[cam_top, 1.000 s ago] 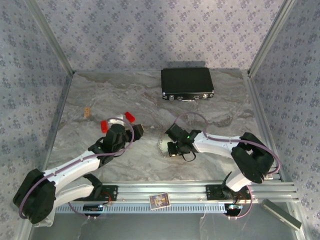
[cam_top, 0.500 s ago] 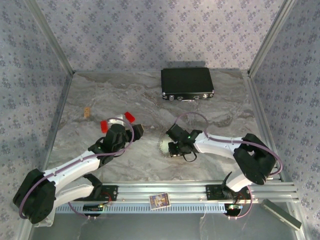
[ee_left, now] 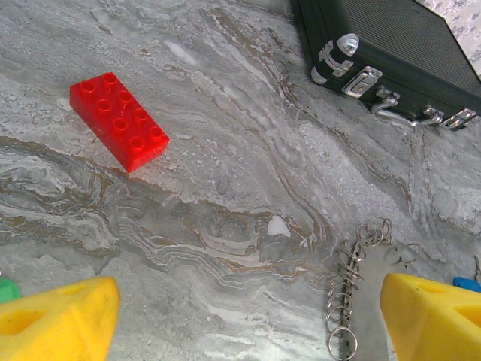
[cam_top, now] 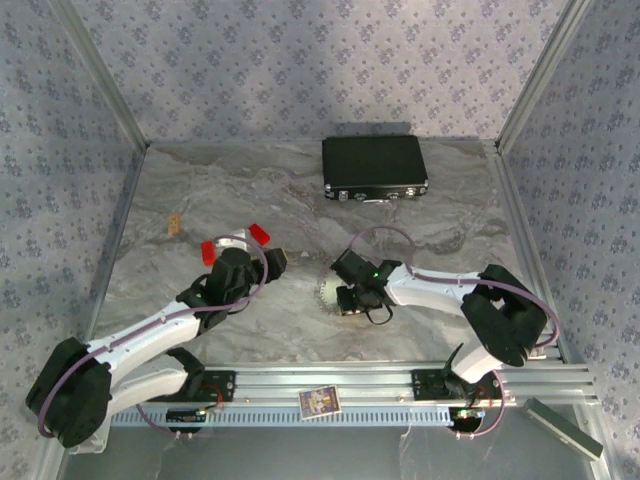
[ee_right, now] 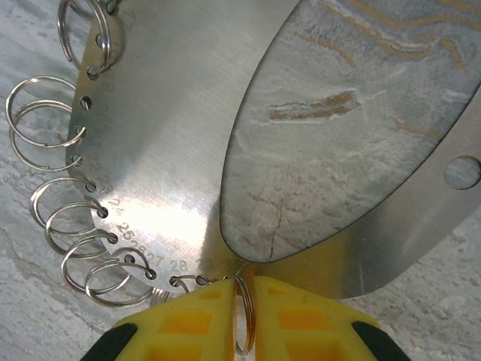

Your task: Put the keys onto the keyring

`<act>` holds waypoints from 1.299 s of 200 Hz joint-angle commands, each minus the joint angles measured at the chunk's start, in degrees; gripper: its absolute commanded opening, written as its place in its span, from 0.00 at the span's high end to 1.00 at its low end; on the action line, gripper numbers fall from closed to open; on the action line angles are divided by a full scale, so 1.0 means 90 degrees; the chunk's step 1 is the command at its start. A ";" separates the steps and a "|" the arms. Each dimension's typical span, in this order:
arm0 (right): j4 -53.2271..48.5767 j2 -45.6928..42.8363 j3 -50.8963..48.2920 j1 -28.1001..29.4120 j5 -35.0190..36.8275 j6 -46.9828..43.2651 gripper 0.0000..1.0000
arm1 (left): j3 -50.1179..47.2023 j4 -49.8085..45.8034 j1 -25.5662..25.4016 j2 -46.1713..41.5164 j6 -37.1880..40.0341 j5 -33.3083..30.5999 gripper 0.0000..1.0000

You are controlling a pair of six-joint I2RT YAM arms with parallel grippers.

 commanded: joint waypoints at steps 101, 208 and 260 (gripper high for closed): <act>-0.0508 -0.1167 0.0401 0.0217 0.1758 -0.1306 1.00 | 0.0567 -0.0517 -0.0072 -0.0722 0.1593 -0.0302 0.12; 0.2499 -0.2873 -0.0032 -0.0499 0.0872 -0.4445 1.00 | 0.2179 -0.1485 -0.0062 -0.0961 0.5013 0.0241 0.22; 0.3290 -0.3018 -0.0283 -0.0707 -0.0887 -0.6203 1.00 | 0.2365 -0.1019 0.0396 -0.0829 0.5846 0.1450 0.28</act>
